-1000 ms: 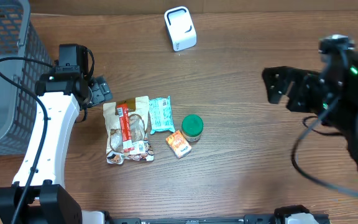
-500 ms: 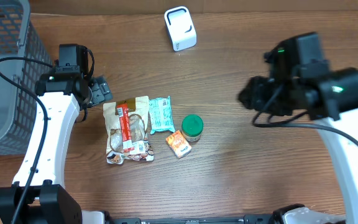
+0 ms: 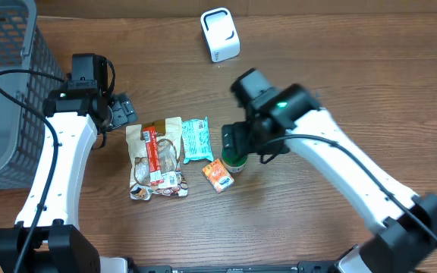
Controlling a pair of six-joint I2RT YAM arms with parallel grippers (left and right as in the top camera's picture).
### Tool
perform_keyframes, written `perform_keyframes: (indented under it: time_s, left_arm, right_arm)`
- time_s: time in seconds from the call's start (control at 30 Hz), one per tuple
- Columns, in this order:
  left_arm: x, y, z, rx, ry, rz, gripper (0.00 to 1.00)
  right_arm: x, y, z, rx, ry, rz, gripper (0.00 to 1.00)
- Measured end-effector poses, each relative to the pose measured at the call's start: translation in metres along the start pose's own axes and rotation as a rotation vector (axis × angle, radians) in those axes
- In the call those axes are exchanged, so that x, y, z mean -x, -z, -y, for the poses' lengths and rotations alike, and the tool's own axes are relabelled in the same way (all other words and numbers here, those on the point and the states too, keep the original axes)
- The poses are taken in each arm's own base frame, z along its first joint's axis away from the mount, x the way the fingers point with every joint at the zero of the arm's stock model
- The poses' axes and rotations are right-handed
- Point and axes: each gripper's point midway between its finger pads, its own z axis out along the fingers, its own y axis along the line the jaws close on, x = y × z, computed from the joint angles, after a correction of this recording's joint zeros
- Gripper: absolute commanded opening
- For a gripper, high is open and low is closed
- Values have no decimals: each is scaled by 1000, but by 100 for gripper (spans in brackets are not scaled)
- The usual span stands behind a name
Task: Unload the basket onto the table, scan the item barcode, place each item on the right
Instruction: 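Reach the right gripper toward the green-lidded jar, then grasp the green-lidded jar with the right gripper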
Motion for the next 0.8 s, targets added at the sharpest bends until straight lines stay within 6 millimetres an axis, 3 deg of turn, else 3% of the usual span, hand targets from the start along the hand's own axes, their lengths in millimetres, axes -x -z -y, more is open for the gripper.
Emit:
perform_keyframes:
  time_s: [0.23,0.5,0.67,0.8]
  left_arm:
    - [0,0,0,0,0,0,100]
    - [0,0,0,0,0,0,100]
    - [0,0,0,0,0,0,100]
    - [0,0,0,0,0,0,100]
  right_arm:
    - [5,-44,-7,-66,31,-48,100]
    - [12,-67,-6,-69,29,-32,100]
    - [5,-90,1,-73,15,-37,100]
    - [1,-103,6,-75,11,-34,91]
